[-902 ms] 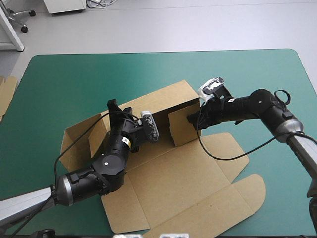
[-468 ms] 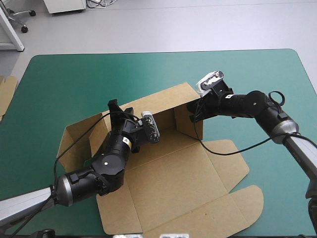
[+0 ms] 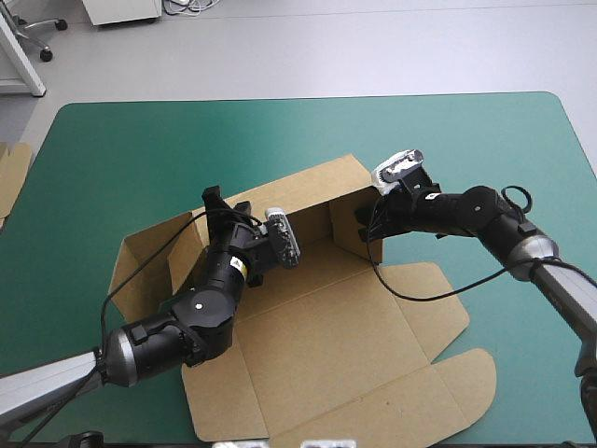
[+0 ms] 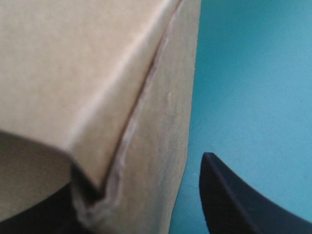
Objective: Fold the box
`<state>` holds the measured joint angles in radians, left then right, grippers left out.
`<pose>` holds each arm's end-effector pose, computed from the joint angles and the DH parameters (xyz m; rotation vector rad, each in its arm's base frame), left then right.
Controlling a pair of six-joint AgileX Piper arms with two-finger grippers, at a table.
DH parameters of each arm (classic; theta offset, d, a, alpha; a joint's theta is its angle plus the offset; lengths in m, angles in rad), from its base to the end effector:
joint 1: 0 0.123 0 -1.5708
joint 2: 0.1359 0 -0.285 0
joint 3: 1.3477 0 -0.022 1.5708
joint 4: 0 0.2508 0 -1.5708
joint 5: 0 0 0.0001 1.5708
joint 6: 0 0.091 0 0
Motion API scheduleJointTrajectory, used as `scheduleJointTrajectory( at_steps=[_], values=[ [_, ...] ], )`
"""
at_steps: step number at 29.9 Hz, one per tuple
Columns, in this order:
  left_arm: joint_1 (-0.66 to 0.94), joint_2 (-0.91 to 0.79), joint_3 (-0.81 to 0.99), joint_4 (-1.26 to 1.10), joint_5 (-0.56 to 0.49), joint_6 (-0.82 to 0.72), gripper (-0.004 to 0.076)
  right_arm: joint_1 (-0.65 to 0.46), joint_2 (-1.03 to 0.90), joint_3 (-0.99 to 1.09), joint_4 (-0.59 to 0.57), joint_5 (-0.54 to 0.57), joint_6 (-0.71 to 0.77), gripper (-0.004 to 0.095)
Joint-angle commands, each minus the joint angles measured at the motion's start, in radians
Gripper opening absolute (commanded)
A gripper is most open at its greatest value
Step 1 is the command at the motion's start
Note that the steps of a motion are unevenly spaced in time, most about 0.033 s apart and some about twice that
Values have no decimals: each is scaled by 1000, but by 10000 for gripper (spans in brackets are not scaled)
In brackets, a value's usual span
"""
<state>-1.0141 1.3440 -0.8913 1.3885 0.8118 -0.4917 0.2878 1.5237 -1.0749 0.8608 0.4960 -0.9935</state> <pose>0.1980 -0.1952 0.3042 1.2789 1.5617 0.7131 0.3094 0.1259 0.2840 -0.7288 2.1361 0.4671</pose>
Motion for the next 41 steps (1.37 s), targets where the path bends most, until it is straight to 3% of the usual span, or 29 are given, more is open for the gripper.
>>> scheduleJointTrajectory(
  at_steps=[1, 7, 14, 19, 30, 41],
  values=[
    [13, -25, -31, 8, -32, -54, -15, -1, -42, -19, 85, -46, -50, 416],
    [12, -25, -31, 29, -32, -68, -15, -1, -46, -19, 113, -27, -65, 331],
    [20, -5, -31, 53, -32, -100, -15, -1, -46, -19, 118, -19, -67, 303],
    [20, -1, -31, 65, -34, -104, -15, -1, -46, -19, 118, -5, -78, -30],
    [9, -5, -66, -13, -23, -95, -14, -1, -46, -19, 118, -10, -74, -14],
    [9, -5, -273, -454, -17, 177, -14, -1, -36, -19, 118, -21, -74, -14]
  ],
)
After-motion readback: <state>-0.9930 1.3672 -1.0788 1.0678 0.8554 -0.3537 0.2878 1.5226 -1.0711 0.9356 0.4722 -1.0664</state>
